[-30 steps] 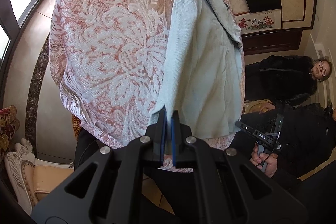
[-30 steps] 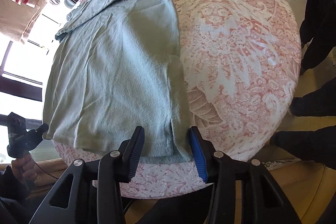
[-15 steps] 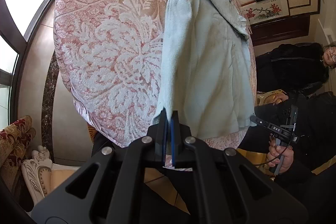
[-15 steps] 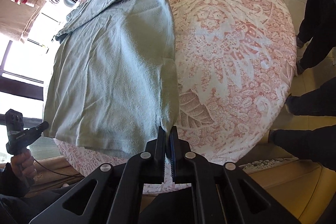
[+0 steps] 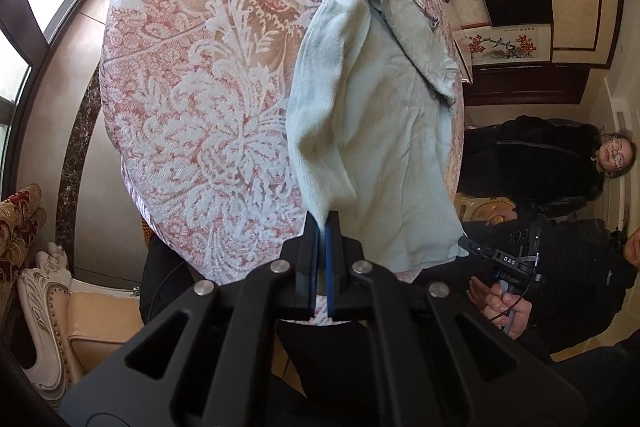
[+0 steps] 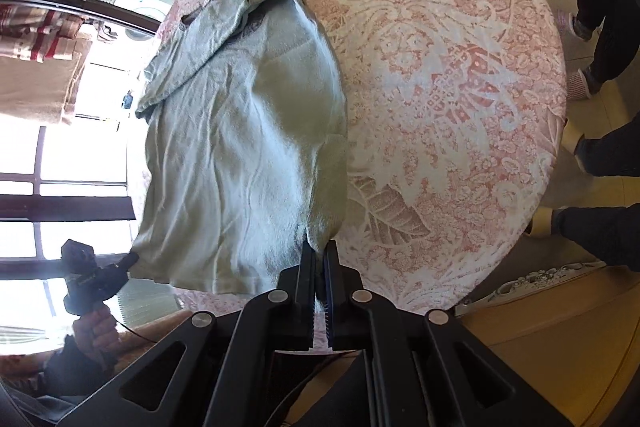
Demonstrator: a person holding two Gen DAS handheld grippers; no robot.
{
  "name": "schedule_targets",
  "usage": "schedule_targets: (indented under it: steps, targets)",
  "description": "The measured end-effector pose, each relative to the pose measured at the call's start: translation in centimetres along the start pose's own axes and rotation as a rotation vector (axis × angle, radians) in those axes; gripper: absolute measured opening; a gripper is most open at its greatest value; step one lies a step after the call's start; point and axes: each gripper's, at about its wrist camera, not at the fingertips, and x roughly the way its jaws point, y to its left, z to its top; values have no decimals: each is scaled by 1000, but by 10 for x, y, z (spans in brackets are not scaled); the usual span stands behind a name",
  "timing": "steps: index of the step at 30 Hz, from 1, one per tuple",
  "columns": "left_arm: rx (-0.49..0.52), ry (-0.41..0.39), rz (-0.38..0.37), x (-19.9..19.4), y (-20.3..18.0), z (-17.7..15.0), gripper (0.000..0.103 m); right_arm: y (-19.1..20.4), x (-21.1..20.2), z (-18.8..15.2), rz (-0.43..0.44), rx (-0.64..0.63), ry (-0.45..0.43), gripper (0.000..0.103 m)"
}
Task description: Fold clothes
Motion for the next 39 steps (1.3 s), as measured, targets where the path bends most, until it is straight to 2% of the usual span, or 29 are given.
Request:
schedule_targets:
  steps: [8,12,16,21,27,32,39]
  targets:
    - [-186,20,-112,-22,-7,25,3,16,-37,42,148,100,22,3]
    - [-304,38,-163,-24,-20,48,3,22,-46,67,203,163,49,3]
    - [-384,21,-225,-26,-34,76,3,26,-54,95,253,228,67,3]
    - [-406,-4,-230,-21,-53,123,3,35,-57,141,281,275,62,3]
    - [-459,-12,-248,3,-69,183,3,41,-40,199,303,338,93,3]
    - [-533,7,-244,26,-67,225,3,36,-15,244,308,421,132,3]
    - [-620,-27,-256,50,-51,272,3,24,7,299,339,516,134,3]
